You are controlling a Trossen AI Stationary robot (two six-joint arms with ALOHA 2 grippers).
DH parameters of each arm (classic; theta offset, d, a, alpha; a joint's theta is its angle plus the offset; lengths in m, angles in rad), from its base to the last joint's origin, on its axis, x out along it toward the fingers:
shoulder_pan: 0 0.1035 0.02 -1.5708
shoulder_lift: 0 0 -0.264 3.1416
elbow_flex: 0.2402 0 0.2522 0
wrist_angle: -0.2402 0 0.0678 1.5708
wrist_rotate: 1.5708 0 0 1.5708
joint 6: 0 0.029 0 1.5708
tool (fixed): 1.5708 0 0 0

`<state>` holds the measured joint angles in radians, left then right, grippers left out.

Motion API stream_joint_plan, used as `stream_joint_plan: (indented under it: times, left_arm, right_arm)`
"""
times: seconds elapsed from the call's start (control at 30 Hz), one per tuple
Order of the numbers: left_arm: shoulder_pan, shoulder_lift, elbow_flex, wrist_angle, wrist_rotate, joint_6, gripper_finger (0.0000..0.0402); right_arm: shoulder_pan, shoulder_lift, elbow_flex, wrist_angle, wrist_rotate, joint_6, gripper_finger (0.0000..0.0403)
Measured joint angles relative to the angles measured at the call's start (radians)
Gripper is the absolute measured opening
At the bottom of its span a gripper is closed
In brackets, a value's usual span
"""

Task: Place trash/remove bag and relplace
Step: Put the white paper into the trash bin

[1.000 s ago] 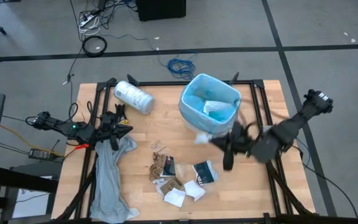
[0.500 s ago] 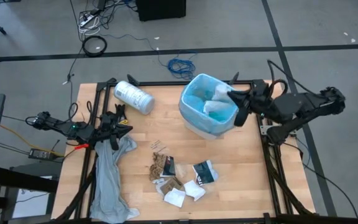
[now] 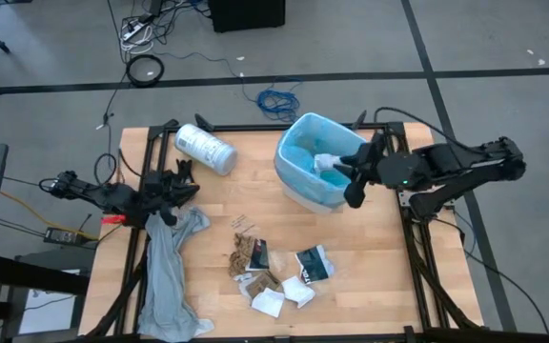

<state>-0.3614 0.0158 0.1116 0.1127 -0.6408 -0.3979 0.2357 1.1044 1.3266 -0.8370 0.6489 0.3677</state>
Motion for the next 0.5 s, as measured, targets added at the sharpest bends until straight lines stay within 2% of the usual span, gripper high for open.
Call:
stream_joint_plan:
  times: [0.13, 0.27, 0.4, 0.5]
  left_arm:
    - [0.0, 0.0, 0.0, 0.196, -0.003, 0.018, 0.0015]
    - [0.0, 0.0, 0.0, 0.491, -0.002, 0.138, 0.0015]
    - [0.0, 0.0, 0.027, 0.799, 0.017, 0.318, 0.0015]
    - [0.001, 0.0, 0.092, 0.88, 0.085, 0.484, 0.0015]
  right_arm:
    - [-0.042, 0.023, 0.0, 0.037, -0.033, -0.009, 0.0166]
    - [-0.094, 0.019, 0.0, 0.077, -0.014, -0.006, 0.0214]
    - [-0.136, -0.006, -0.001, 0.17, -0.013, -0.008, 0.0228]
    - [-0.153, -0.019, -0.001, 0.245, -0.01, -0.031, 0.0223]
